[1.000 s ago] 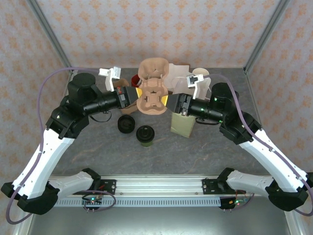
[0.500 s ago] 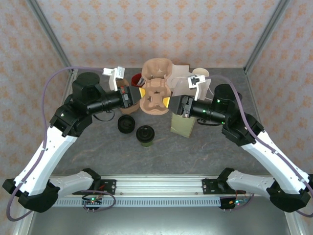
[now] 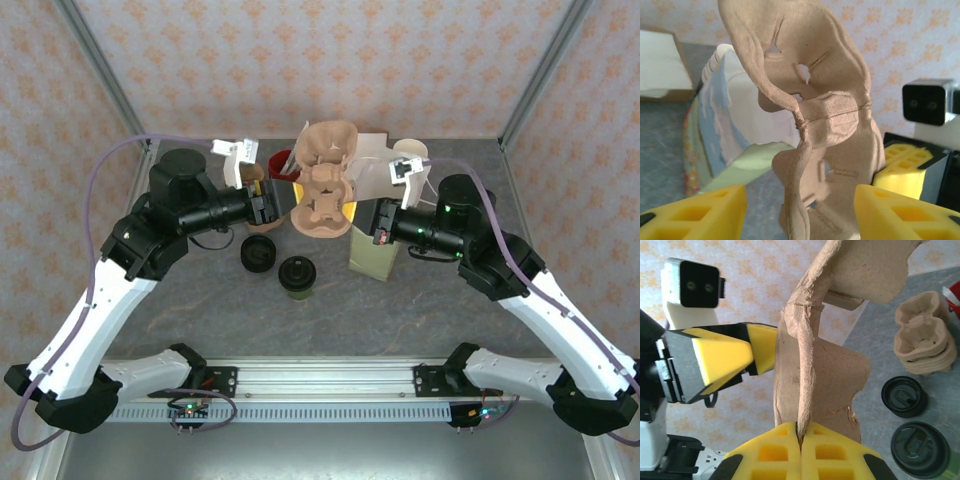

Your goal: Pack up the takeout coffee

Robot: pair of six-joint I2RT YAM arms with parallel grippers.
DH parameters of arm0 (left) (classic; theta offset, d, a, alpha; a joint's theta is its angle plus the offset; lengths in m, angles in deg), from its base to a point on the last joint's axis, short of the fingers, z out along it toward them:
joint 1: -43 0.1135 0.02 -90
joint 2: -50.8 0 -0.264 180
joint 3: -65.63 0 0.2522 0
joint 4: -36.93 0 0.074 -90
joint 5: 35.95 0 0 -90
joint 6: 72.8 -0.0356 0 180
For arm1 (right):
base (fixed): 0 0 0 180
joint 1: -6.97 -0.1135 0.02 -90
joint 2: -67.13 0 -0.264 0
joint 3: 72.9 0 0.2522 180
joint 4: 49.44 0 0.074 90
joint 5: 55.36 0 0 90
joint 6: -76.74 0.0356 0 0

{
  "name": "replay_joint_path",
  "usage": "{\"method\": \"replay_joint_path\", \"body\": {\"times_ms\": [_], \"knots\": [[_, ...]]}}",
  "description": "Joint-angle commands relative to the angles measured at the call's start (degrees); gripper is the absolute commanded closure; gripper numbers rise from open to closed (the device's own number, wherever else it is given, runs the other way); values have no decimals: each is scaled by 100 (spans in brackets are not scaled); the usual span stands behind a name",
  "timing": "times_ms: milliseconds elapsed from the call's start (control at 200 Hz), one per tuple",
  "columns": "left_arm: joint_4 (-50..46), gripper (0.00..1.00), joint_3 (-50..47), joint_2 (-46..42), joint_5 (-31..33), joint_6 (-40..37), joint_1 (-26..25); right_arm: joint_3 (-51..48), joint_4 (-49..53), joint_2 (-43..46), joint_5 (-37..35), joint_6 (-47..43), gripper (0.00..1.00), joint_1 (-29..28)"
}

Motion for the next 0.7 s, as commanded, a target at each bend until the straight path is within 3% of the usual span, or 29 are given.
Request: {"method": "replay_joint_path", "body": {"times_ms": [0,265,515,691], "knots": [[-561,40,550,49,461,-909,-144,448,694,90,-321,-187,100,-13],[-1543,40,1661,580,856,-3334,-1027,1000,2076,-125,-253,-81,100,-9],[-1921,38,1902,979,437,-5041,-1062,1078,2597,-228,154,-63,100,-9],[-2313,38,2009,1383,304,-5745,-1070,961,2626,-251,402,-82,100,-8]]}}
